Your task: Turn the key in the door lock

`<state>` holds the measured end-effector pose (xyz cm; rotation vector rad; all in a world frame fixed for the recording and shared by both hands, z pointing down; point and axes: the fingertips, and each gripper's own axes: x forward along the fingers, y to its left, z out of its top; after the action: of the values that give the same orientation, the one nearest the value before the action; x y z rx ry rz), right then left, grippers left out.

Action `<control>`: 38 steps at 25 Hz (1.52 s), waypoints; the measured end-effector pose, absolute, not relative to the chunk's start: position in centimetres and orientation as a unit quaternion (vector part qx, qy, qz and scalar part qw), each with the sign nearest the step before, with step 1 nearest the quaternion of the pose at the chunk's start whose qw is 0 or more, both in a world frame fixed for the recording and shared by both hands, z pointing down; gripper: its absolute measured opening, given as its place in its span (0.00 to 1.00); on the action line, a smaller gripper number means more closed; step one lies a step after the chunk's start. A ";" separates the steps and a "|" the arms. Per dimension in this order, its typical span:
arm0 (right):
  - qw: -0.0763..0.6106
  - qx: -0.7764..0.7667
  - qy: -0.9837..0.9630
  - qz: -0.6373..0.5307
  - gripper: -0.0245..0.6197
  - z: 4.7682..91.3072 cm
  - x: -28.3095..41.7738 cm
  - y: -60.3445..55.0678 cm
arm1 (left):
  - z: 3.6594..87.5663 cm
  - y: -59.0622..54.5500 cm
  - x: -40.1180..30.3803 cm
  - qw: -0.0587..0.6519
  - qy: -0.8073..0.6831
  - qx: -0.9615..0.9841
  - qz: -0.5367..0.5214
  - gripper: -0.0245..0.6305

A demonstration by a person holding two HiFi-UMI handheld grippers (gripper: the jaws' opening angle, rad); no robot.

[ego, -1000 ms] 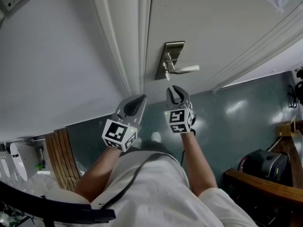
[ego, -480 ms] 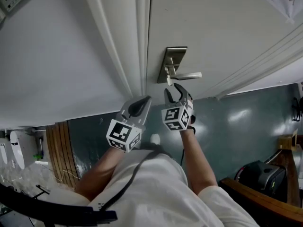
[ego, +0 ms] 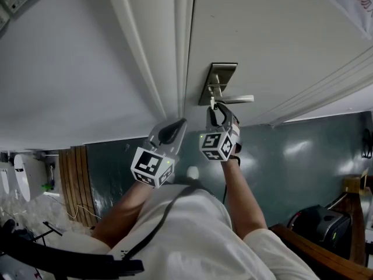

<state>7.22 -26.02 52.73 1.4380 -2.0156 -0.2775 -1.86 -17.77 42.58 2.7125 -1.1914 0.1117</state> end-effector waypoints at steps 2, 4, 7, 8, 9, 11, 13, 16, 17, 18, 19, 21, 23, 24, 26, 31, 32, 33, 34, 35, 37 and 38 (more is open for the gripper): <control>0.313 0.549 -0.768 -0.100 0.18 52.7 7.2 -26.1 | 42.5 -17.9 -1.8 0.088 -0.400 0.912 0.038 0.05; 0.295 0.554 -0.774 -0.081 0.16 52.7 7.2 -26.2 | 42.5 -18.1 -1.8 0.087 -0.399 0.912 0.038 0.05; 0.265 0.560 -0.783 -0.046 0.12 52.7 7.3 -26.2 | 42.6 -18.1 -1.8 0.087 -0.398 0.913 0.040 0.05; 0.258 0.561 -0.786 -0.036 0.12 52.8 7.2 -26.1 | 42.6 -18.1 -1.8 0.087 -0.397 0.913 0.040 0.05; 0.250 0.561 -0.789 -0.025 0.12 52.8 7.2 -26.1 | 42.6 -18.2 -1.8 0.087 -0.397 0.913 0.041 0.05; 0.233 0.563 -0.793 -0.005 0.12 52.7 7.3 -26.1 | 42.6 -18.3 -1.8 0.086 -0.396 0.913 0.041 0.05; 0.218 0.567 -0.794 0.011 0.12 52.5 7.4 -26.2 | 42.5 -18.3 -1.8 0.085 -0.395 0.914 0.042 0.05; 0.204 0.567 -0.797 0.027 0.12 52.5 7.5 -26.2 | 42.6 -18.3 -1.8 0.085 -0.394 0.914 0.043 0.05; 0.199 0.567 -0.799 0.033 0.12 52.5 7.6 -26.2 | 42.6 -18.3 -1.8 0.085 -0.394 0.914 0.043 0.05; 0.194 0.566 -0.800 0.038 0.12 52.6 7.6 -26.1 | 42.6 -18.2 -1.8 0.085 -0.394 0.914 0.043 0.05; 0.189 0.566 -0.801 0.043 0.12 52.6 7.6 -26.1 | 42.6 -18.2 -1.8 0.085 -0.394 0.914 0.044 0.05; 0.181 0.567 -0.802 0.051 0.12 52.6 7.6 -26.2 | 42.6 -18.3 -1.9 0.084 -0.395 0.914 0.044 0.05; 0.175 0.568 -0.802 0.058 0.12 52.6 7.7 -26.2 | 42.6 -18.3 -1.9 0.083 -0.395 0.914 0.044 0.05; 0.175 0.568 -0.802 0.060 0.12 52.7 7.7 -26.2 | 42.6 -18.2 -2.0 0.083 -0.395 0.914 0.044 0.05; 0.175 0.570 -0.801 0.062 0.12 52.7 7.7 -26.2 | 42.6 -18.2 -2.0 0.082 -0.394 0.914 0.045 0.05; 0.137 0.571 -0.803 0.105 0.11 52.8 7.9 -26.2 | 42.4 -18.0 -1.9 0.080 -0.392 0.915 0.045 0.05; 0.131 0.571 -0.802 0.112 0.11 52.8 7.9 -26.2 | 42.4 -18.0 -1.9 0.079 -0.392 0.915 0.045 0.05; 0.126 0.571 -0.803 0.116 0.11 52.8 7.8 -26.2 | 42.4 -18.0 -1.9 0.080 -0.393 0.915 0.045 0.05; 0.122 0.571 -0.803 0.120 0.11 52.8 7.8 -26.2 | 42.4 -17.9 -2.0 0.080 -0.393 0.915 0.046 0.05; 0.117 0.571 -0.803 0.125 0.11 52.9 7.8 -26.2 | 42.4 -17.9 -2.0 0.080 -0.393 0.915 0.046 0.05; 0.104 0.571 -0.802 0.141 0.11 52.8 7.9 -26.2 | 42.5 -17.9 -1.9 0.081 -0.394 0.914 0.046 0.05; 0.095 0.570 -0.802 0.151 0.11 52.8 7.9 -26.2 | 42.5 -17.9 -1.9 0.081 -0.394 0.914 0.045 0.05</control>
<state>7.90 -26.21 52.85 1.6895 -2.3776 0.4483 -1.92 -17.90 42.48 2.7337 -1.1772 0.1359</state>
